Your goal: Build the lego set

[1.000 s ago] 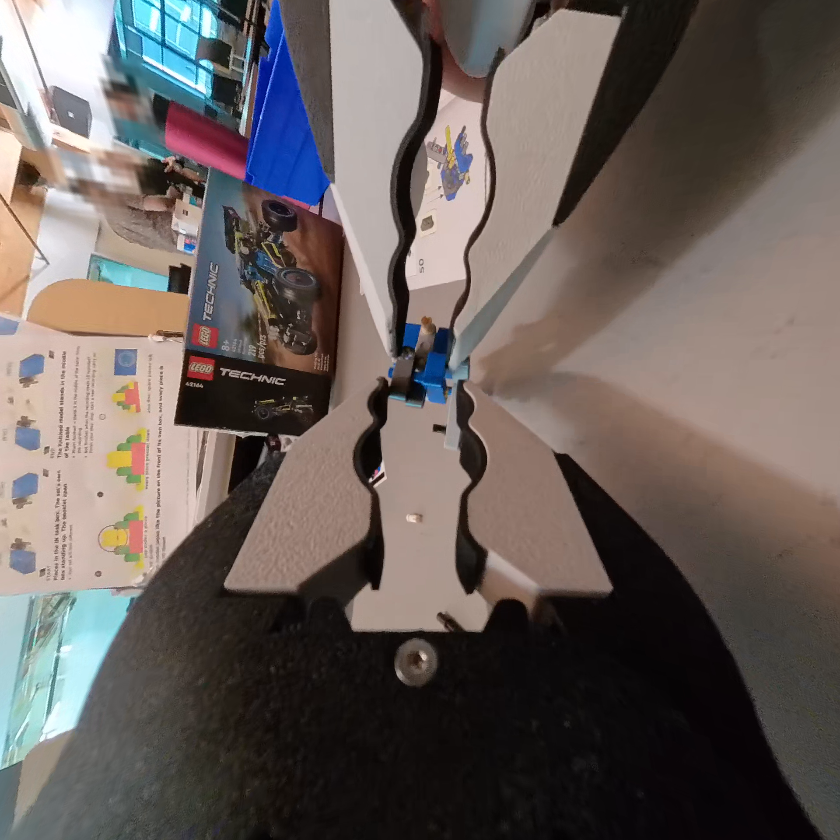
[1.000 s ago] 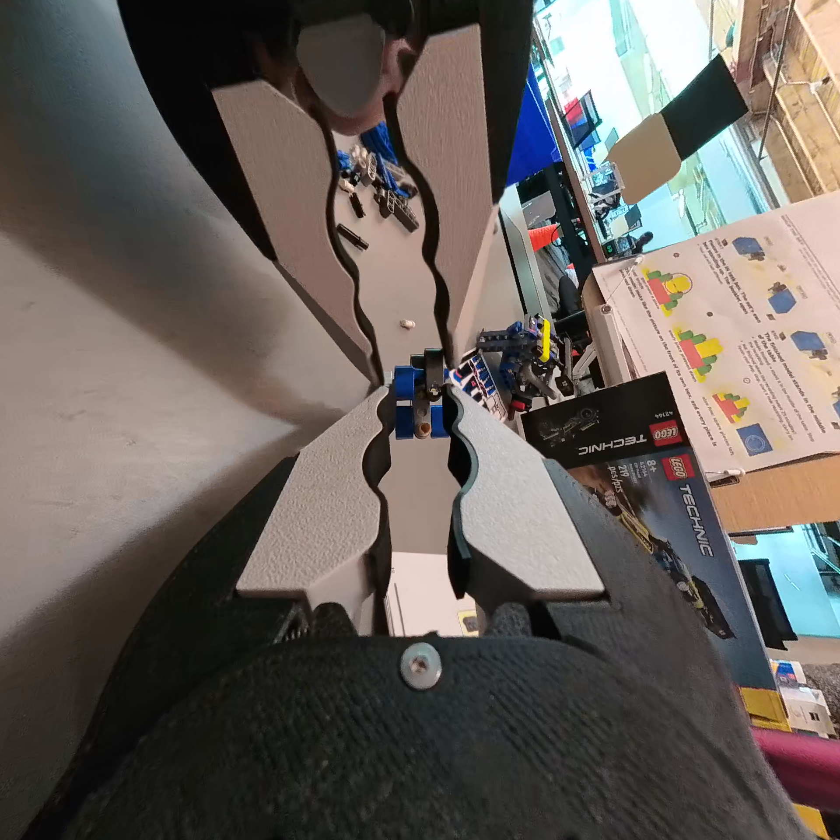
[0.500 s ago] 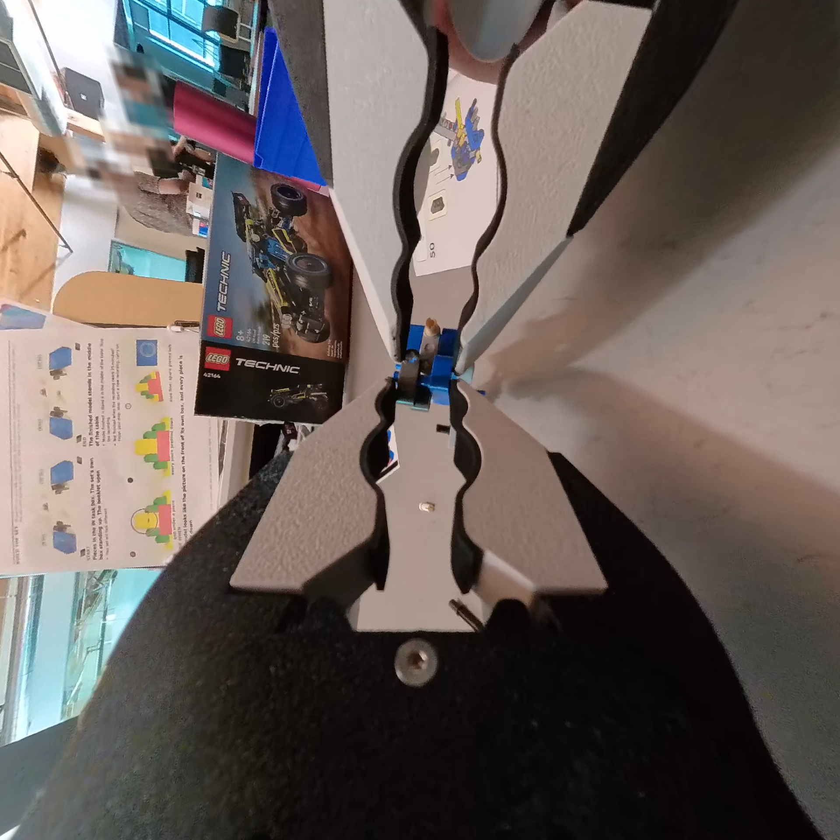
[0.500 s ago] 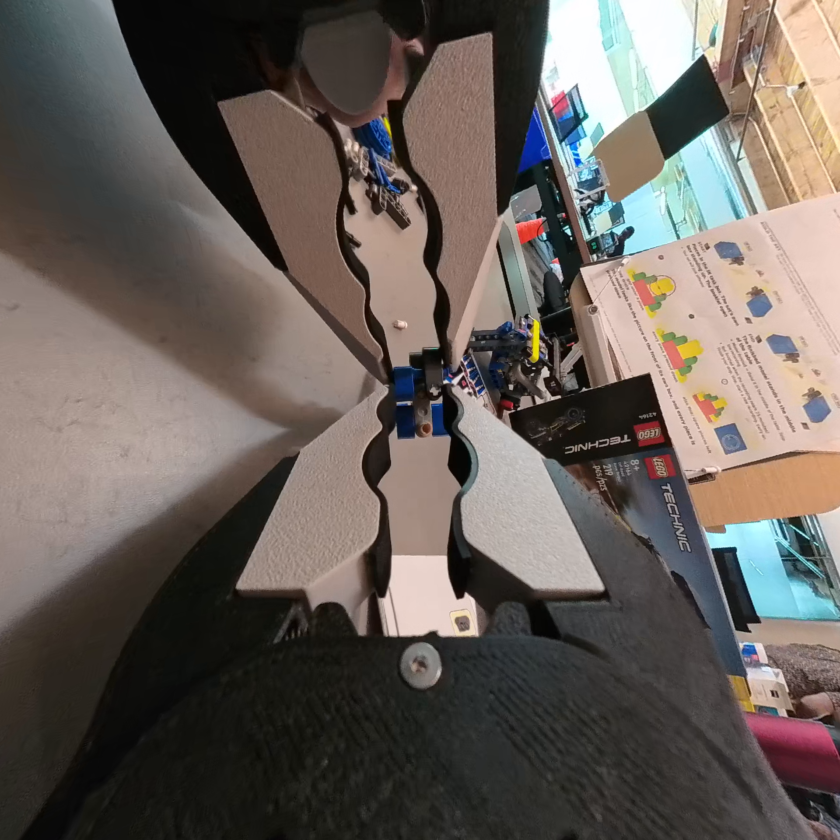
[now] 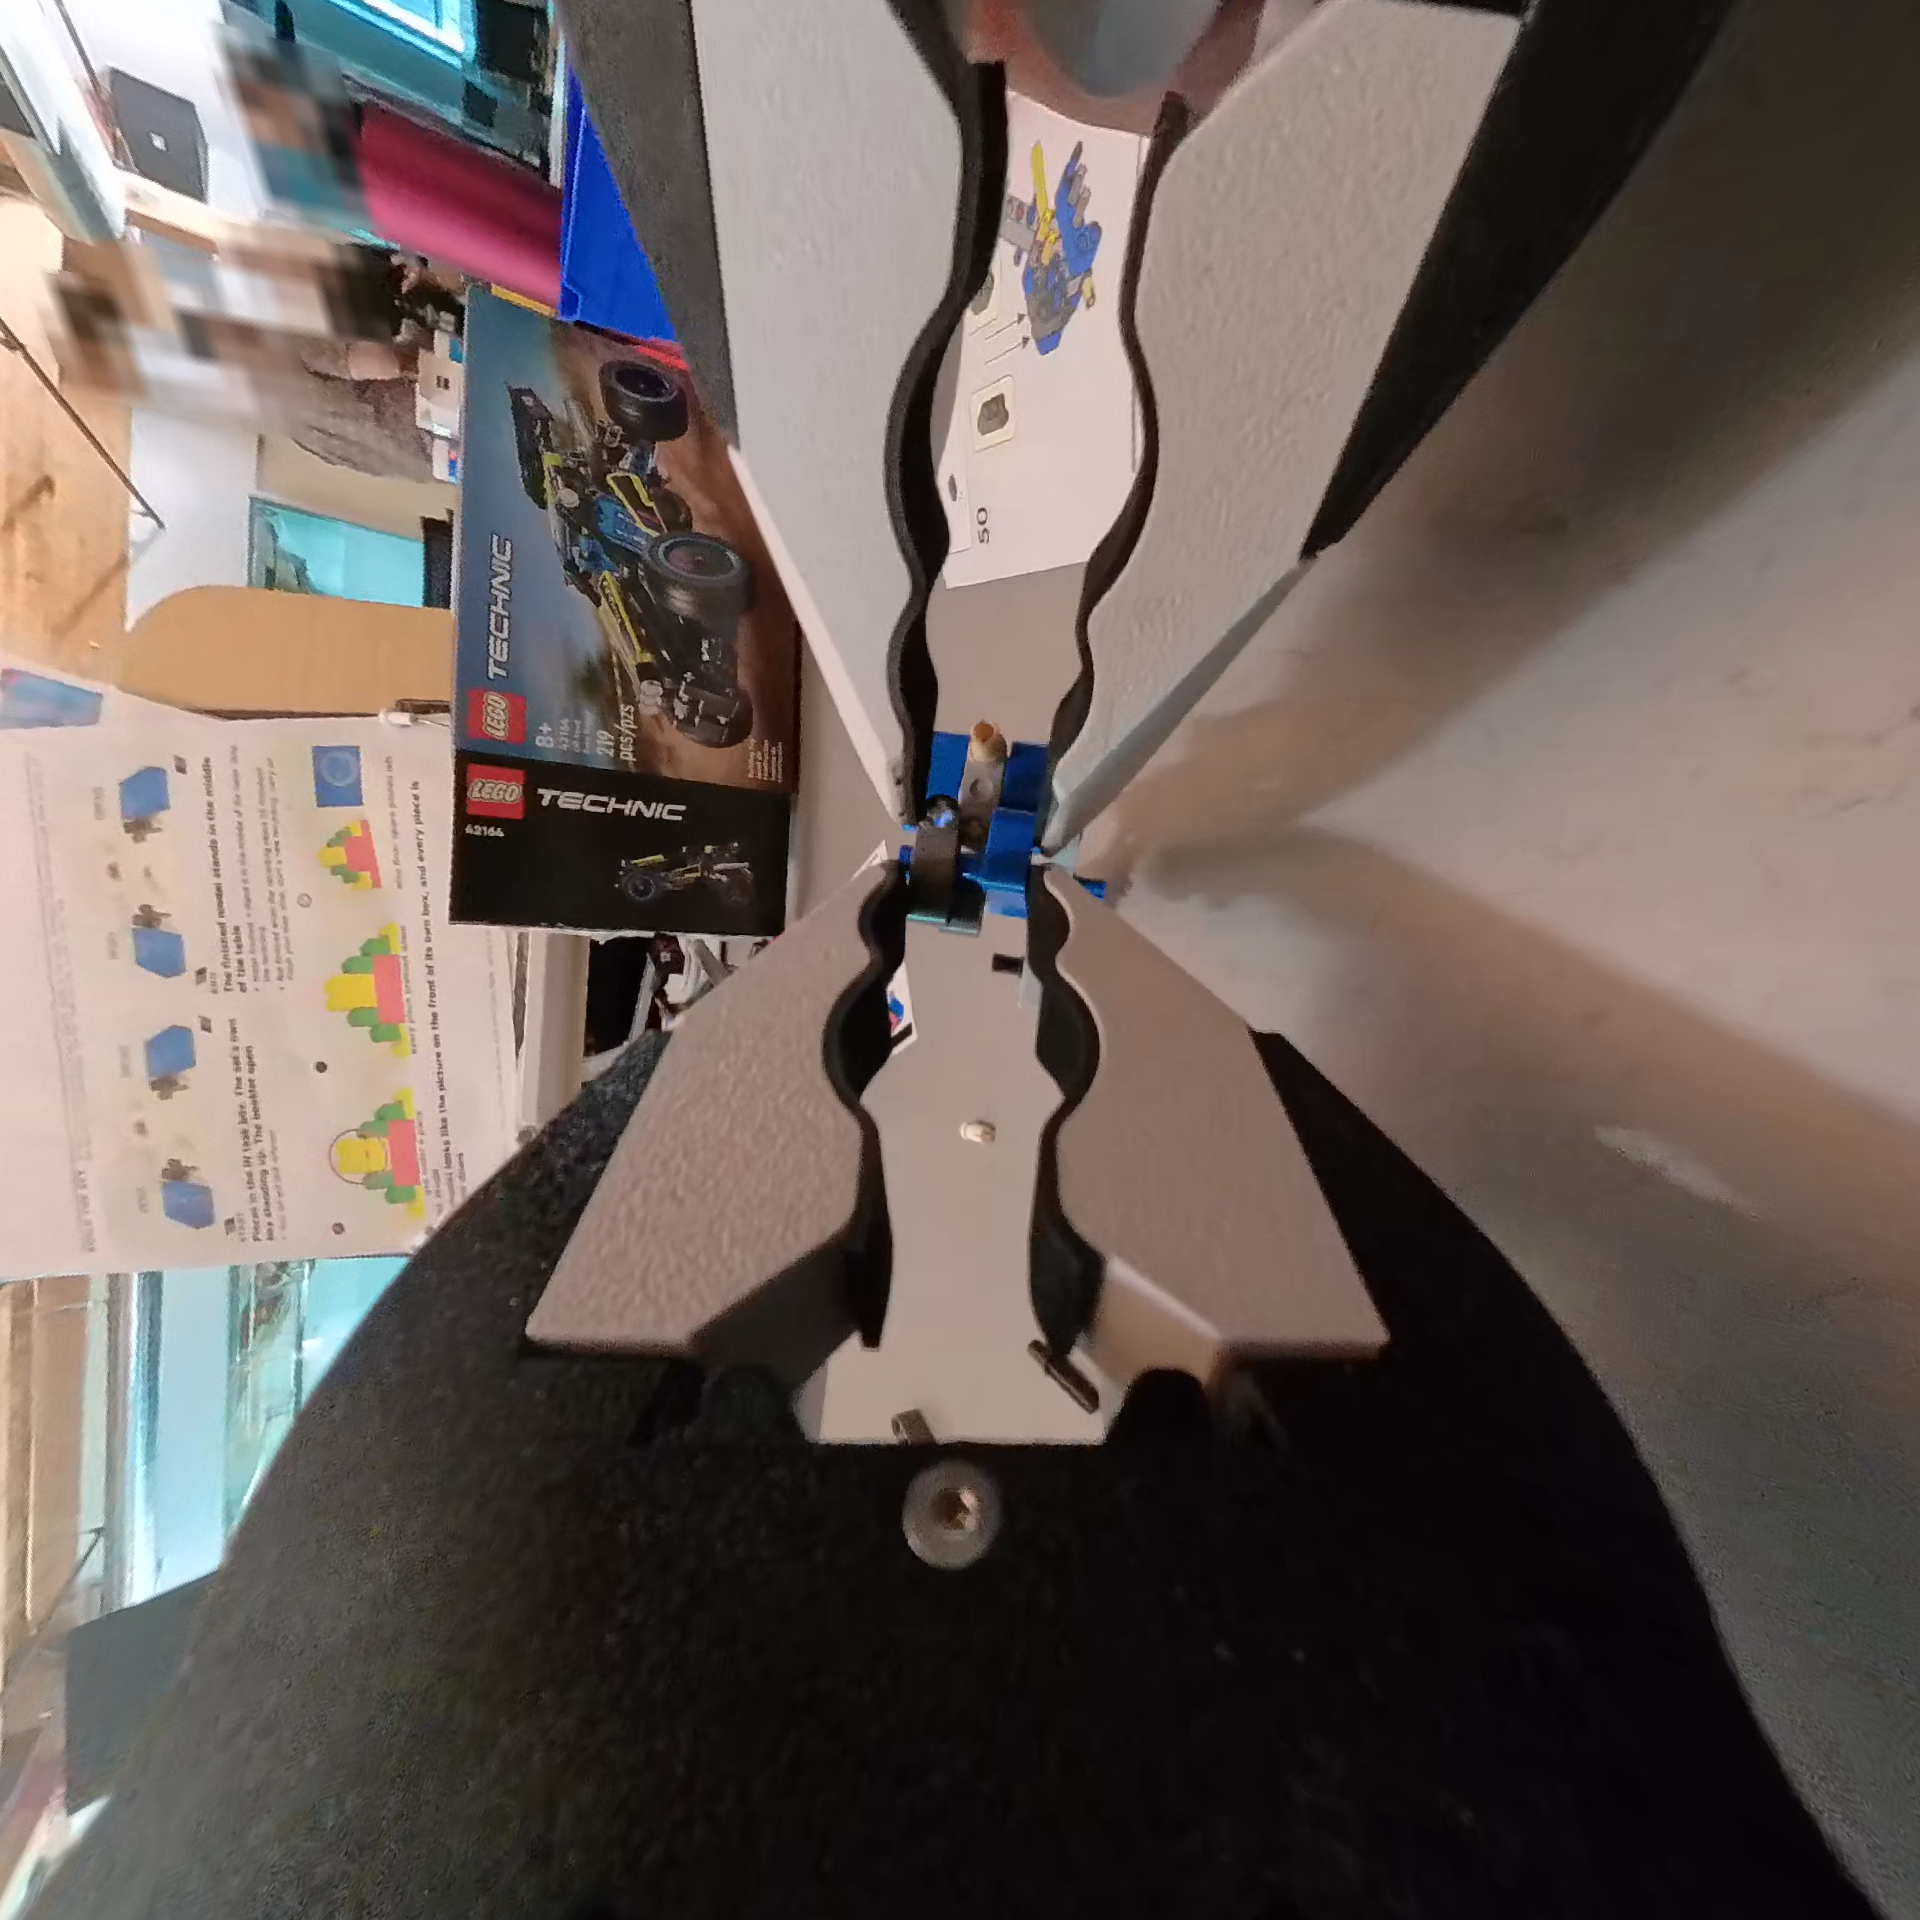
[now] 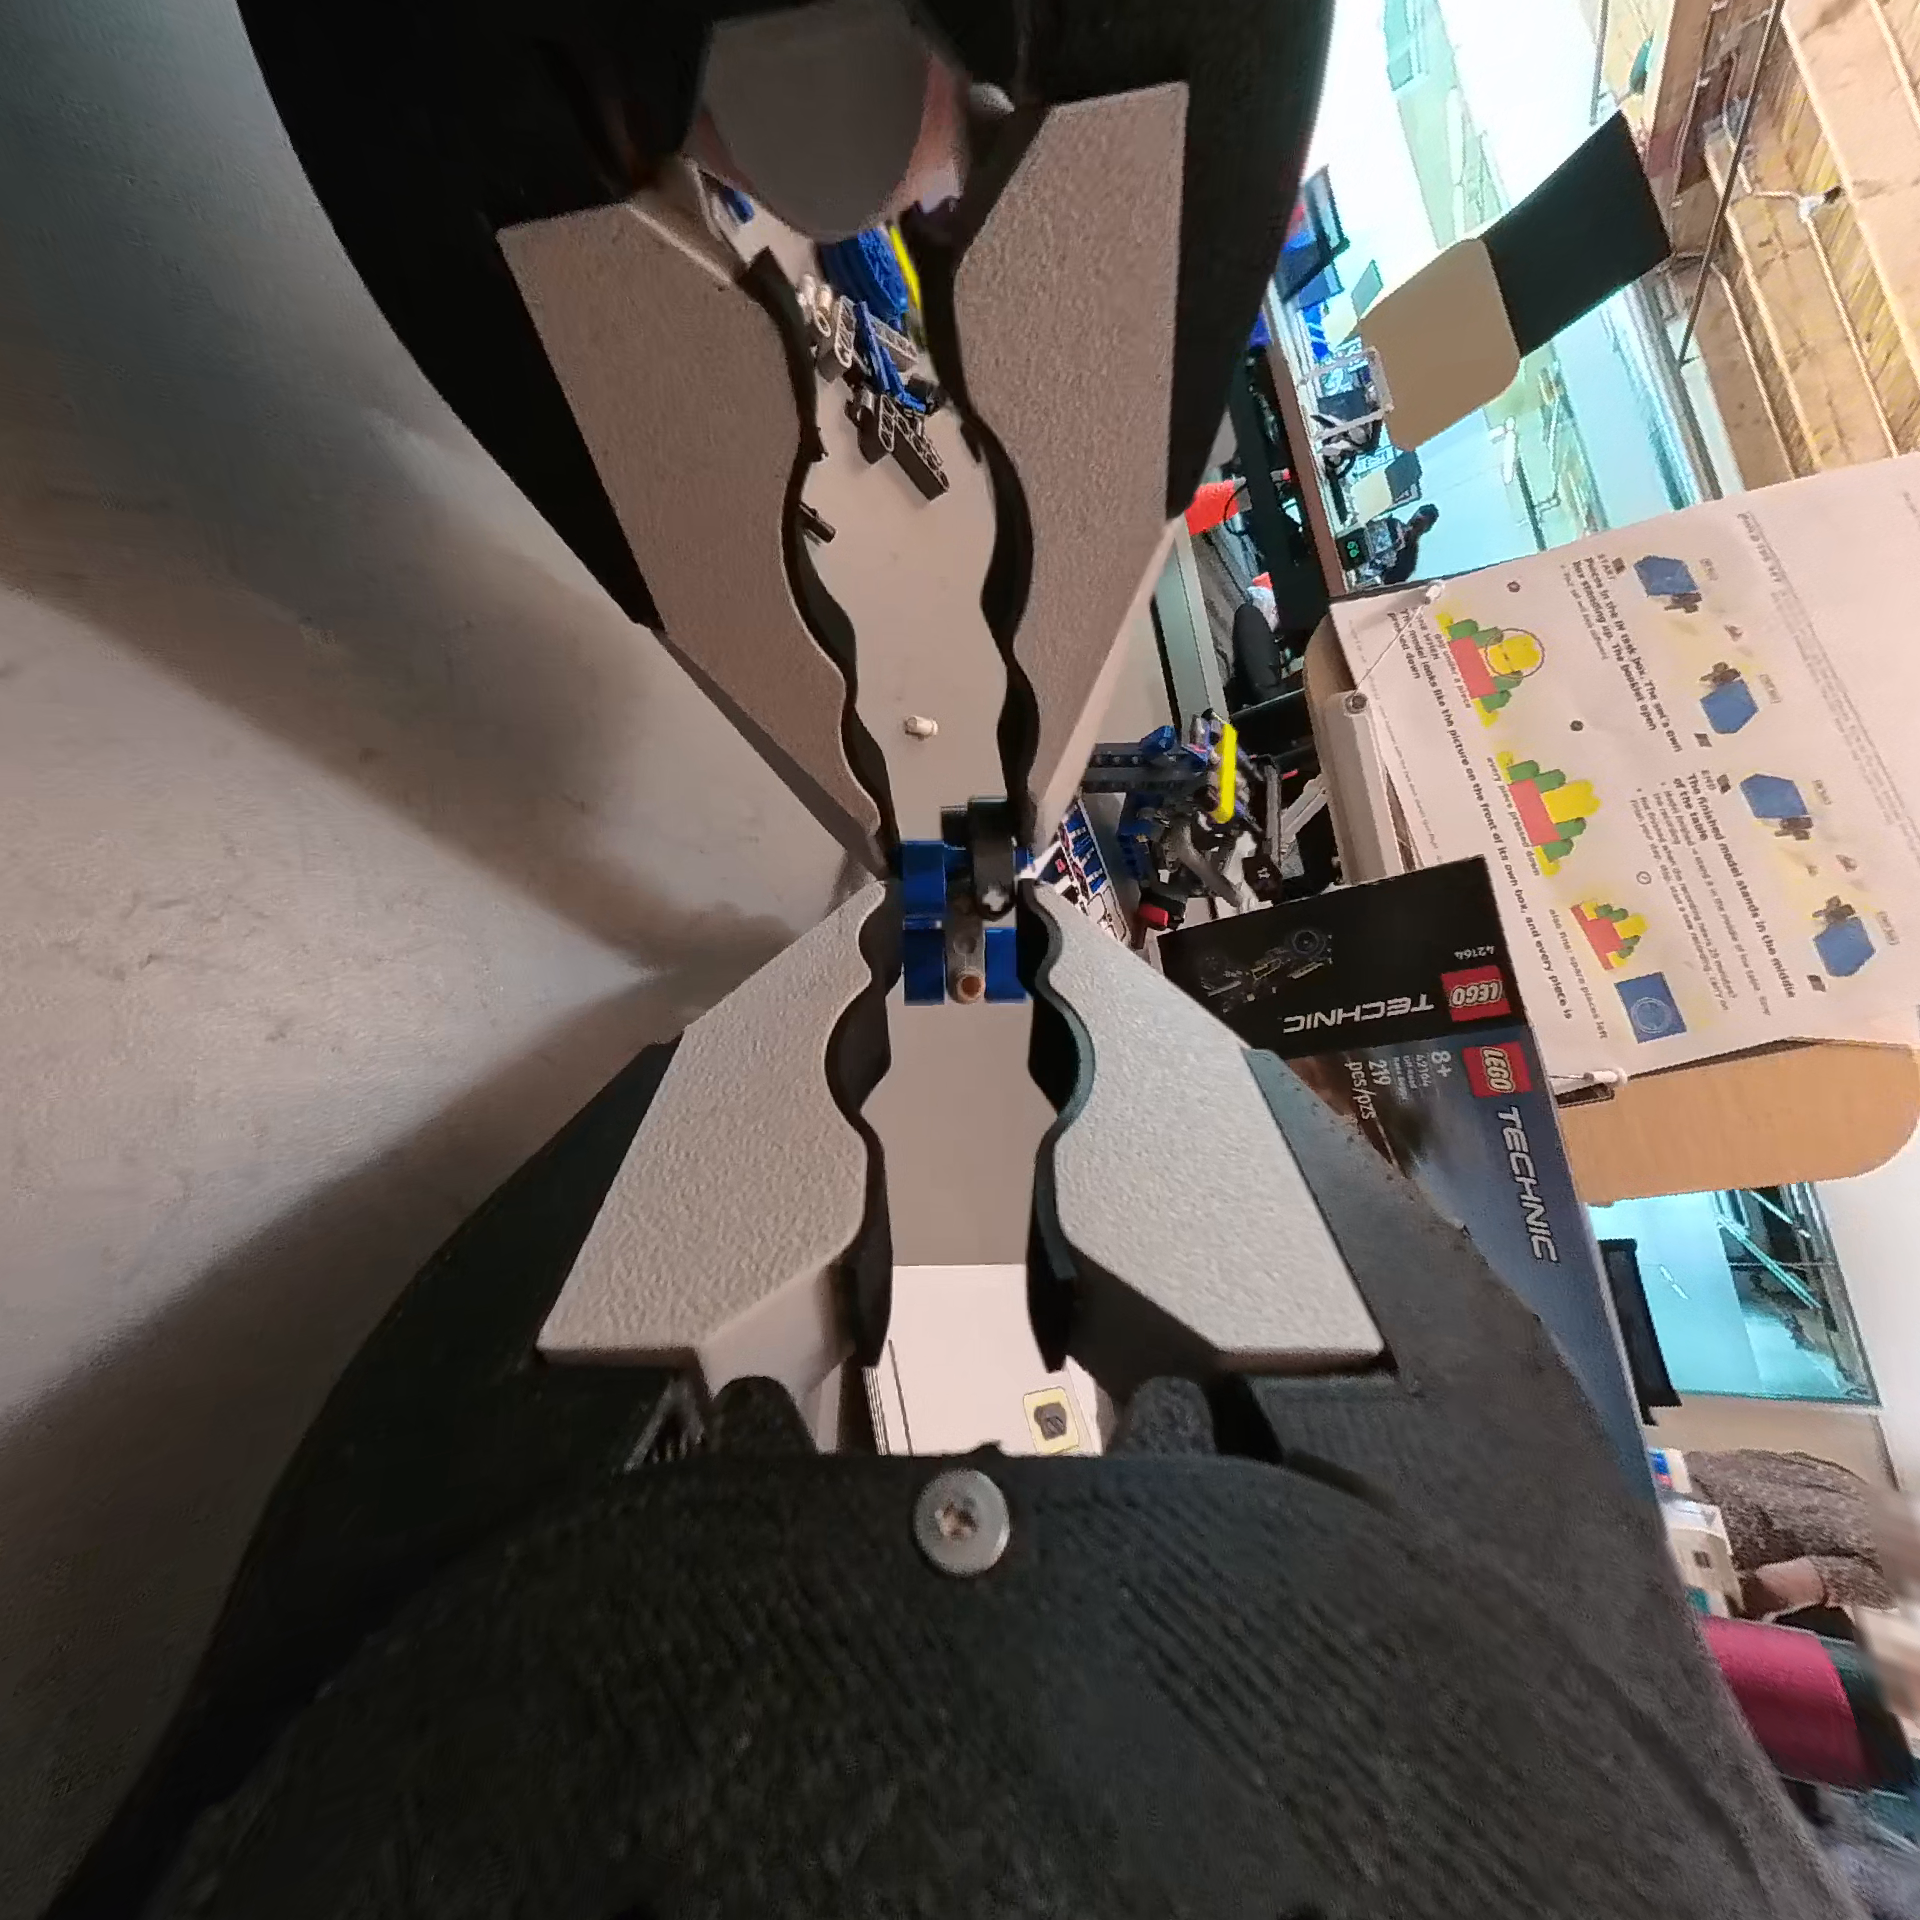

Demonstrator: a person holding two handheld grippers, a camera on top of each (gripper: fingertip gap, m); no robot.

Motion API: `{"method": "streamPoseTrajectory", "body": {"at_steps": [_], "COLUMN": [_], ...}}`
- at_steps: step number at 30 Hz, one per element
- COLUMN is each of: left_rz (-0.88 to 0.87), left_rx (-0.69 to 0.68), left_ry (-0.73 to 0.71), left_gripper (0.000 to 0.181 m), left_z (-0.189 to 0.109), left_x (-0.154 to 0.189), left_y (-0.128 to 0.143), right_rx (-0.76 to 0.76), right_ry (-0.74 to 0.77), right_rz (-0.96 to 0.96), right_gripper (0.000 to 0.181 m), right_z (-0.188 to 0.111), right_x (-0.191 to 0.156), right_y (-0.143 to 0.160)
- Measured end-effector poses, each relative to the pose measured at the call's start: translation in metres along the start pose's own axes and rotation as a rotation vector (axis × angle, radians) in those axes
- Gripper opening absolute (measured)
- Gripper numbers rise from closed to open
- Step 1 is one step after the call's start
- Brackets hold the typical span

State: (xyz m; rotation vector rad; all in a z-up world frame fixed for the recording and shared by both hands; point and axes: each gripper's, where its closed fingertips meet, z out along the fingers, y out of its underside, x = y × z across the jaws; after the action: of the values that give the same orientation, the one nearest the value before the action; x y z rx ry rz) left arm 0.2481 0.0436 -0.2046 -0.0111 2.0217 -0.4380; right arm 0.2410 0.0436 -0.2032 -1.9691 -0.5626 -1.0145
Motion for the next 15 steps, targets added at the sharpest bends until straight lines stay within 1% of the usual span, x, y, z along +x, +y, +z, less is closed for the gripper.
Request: {"method": "streamPoseTrajectory", "body": {"at_steps": [1, 5, 7, 12, 15], "left_rz": [0.009, 0.019, 0.006, -0.011, -0.026], "left_rx": [0.007, 0.022, 0.025, -0.024, -0.057], "left_ry": [0.001, 0.013, -0.008, -0.037, -0.019], "left_gripper": [0.02, 0.019, 0.02, 0.021, 0.021], "left_z": [-0.0002, 0.0005, 0.0004, -0.0001, 0.0006], "left_x": [0.0004, 0.0025, -0.0009, -0.0046, -0.0022], "left_y": [-0.0007, -0.0004, -0.0007, 0.0009, 0.0035], "right_rx": [-0.001, -0.017, -0.012, -0.031, -0.043], "right_ry": [0.001, -0.022, -0.003, 0.021, 0.011], "right_rz": [-0.006, 0.004, 0.022, 0.019, 0.012], "right_gripper": [0.02, 0.02, 0.019, 0.019, 0.019], "right_z": [0.0002, 0.0009, 0.0003, 0.0009, 0.0024], "right_x": [-0.0003, -0.0027, 0.0016, 0.0044, 0.0017], "right_y": [-0.0004, 0.0008, -0.0002, -0.0009, -0.0003]}}
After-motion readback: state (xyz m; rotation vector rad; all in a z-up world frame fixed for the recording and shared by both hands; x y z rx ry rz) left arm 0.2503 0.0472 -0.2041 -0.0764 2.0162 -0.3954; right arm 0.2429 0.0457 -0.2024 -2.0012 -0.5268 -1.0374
